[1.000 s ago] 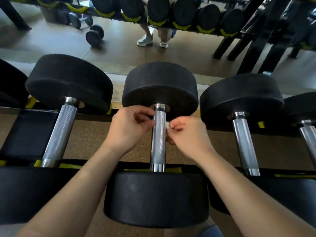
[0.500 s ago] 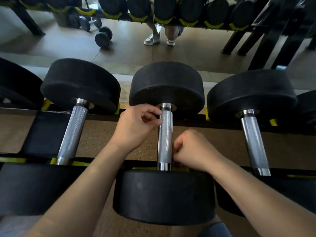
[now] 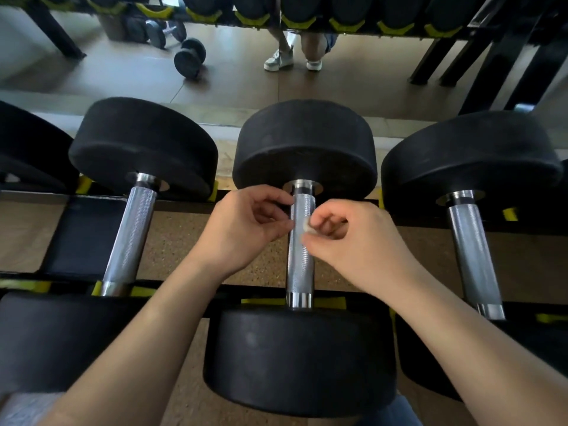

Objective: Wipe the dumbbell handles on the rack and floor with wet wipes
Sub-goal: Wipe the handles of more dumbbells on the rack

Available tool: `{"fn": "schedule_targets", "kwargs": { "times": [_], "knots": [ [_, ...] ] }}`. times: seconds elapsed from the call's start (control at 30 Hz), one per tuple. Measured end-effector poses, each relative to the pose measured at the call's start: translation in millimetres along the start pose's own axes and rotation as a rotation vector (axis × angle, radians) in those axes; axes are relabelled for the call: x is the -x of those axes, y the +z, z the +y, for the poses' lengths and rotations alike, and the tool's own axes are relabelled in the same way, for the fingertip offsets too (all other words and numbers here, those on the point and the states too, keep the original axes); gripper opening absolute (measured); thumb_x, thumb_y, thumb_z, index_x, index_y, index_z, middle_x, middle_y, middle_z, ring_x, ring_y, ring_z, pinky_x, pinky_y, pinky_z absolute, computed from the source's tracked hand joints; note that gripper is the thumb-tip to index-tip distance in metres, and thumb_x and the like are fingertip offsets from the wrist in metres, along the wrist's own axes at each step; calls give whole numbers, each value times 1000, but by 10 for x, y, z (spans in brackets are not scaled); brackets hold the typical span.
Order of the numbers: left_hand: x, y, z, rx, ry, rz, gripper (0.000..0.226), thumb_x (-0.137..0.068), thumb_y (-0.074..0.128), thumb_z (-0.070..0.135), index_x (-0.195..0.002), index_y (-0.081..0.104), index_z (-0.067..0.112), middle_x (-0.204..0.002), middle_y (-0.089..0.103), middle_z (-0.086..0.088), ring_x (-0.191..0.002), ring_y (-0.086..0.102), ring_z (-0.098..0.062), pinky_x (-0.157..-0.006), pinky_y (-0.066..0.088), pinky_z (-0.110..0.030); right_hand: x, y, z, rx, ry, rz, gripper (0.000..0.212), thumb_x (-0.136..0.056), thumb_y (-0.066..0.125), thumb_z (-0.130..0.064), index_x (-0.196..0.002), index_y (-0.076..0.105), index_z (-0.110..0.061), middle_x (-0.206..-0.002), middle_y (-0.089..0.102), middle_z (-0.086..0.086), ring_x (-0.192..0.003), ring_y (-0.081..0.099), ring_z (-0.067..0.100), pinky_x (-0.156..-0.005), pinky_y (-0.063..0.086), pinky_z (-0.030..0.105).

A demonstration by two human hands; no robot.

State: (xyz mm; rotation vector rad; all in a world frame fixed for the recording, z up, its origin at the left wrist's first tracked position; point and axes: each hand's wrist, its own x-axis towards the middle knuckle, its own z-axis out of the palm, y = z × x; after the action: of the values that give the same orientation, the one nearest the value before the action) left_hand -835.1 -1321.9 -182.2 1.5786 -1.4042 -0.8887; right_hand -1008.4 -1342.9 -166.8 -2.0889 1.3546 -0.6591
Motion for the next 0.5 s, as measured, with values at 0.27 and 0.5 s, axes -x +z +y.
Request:
{"fn": "schedule_targets", "kwargs": {
  "times": [0.27,0.5],
  "knots": [
    [160,-66,16,-27,-32,-130,52,-72,82,6,-112,64,33,-88,69,2,-78,68,-13,-72,59,-27,-86,18,36,-84,9,63,12,-80,77,-25,-91,72,-27,-77,66,-11,-71,64,1,-68,55,20],
    [173,-45,-21,-26,-30,-108,53,-71,83,10,-114,64,34,-87,69,4,-76,69,-12,-76,59,-35,-155,23,-24,151,-185,81,4,-80,76,-23,-77,74,-22,-79,60,-14,-68,56,1,-62,40,9]
  ]
}}
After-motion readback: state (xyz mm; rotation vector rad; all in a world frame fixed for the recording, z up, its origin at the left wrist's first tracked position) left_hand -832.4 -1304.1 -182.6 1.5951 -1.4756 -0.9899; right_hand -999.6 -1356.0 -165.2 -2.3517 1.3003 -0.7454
